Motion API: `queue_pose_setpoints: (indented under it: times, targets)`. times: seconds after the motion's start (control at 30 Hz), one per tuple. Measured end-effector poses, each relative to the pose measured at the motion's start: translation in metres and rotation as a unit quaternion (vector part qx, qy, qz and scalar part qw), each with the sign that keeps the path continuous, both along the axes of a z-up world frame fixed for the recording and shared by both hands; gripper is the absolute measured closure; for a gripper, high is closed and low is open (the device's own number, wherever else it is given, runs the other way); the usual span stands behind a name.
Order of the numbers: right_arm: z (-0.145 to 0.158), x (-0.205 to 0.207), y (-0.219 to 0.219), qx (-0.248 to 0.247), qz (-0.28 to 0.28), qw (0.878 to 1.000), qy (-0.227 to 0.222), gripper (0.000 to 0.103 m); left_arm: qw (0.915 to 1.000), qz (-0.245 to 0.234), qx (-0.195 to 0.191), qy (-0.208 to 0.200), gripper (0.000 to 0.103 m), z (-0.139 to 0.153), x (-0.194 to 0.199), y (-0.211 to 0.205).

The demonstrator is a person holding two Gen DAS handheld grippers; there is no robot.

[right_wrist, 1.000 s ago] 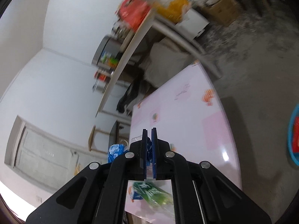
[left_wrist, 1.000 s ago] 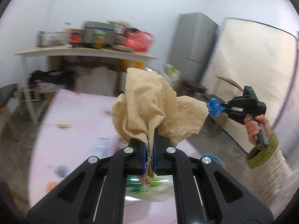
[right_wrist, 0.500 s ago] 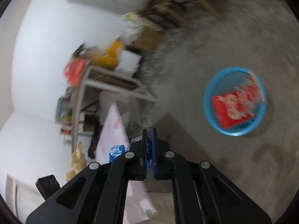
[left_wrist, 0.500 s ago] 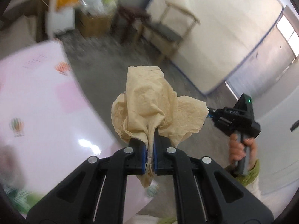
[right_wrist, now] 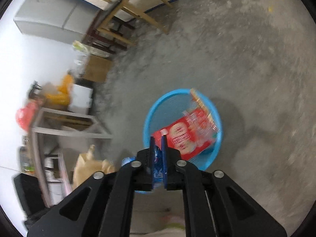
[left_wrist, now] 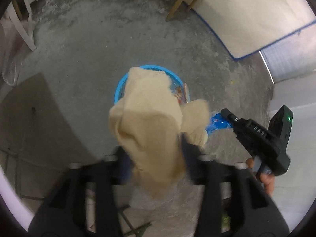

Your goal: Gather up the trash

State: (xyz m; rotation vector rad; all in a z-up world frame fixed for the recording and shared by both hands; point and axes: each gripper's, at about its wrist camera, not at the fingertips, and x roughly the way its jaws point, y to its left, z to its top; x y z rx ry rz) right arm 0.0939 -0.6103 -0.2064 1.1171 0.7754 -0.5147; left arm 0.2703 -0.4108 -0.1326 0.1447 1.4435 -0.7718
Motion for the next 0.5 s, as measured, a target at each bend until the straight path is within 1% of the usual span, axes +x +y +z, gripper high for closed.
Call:
queue_pose_setpoints:
  times: [0.03,0.07,0.1,0.17,0.23,0.3,0.4,0.5]
  targets:
    - [-0.01,0.005,-0.003,-0.005,-0.003,1.0,0.017,0.065,0.9999,0.01,0.006,-0.004,0.048,-0.006,0.004,-0.002]
    - [-0.015,0.006,-0.005,-0.005,-0.005,1.0,0.021,0.063,0.9999,0.015,0.005,-0.002,0.046,-0.009,0.008,-0.004]
    - [-0.022,0.006,-0.007,-0.001,-0.008,1.0,0.022,0.063,0.9999,0.017,0.002,0.001,0.044,-0.011,0.009,-0.003]
    - [-0.031,0.0,-0.01,0.011,-0.018,1.0,0.016,0.063,0.9998,0.019,-0.008,0.003,0.043,-0.008,0.008,0.005]
    - [-0.035,-0.003,-0.01,0.012,-0.021,1.0,0.009,0.063,0.9997,0.018,-0.014,-0.005,0.043,-0.003,0.006,0.015]
    - [-0.036,-0.004,-0.008,0.007,-0.016,1.0,0.012,0.063,0.9994,0.023,-0.021,-0.012,0.042,0.0,0.015,0.017]
    - [-0.036,-0.006,-0.005,0.004,-0.009,1.0,0.017,0.063,0.9985,0.026,-0.042,-0.021,0.042,0.017,0.016,0.026]
    - [-0.027,-0.009,0.003,-0.012,-0.001,1.0,0.016,0.063,0.9963,0.025,-0.071,-0.041,0.042,0.044,0.012,0.041]
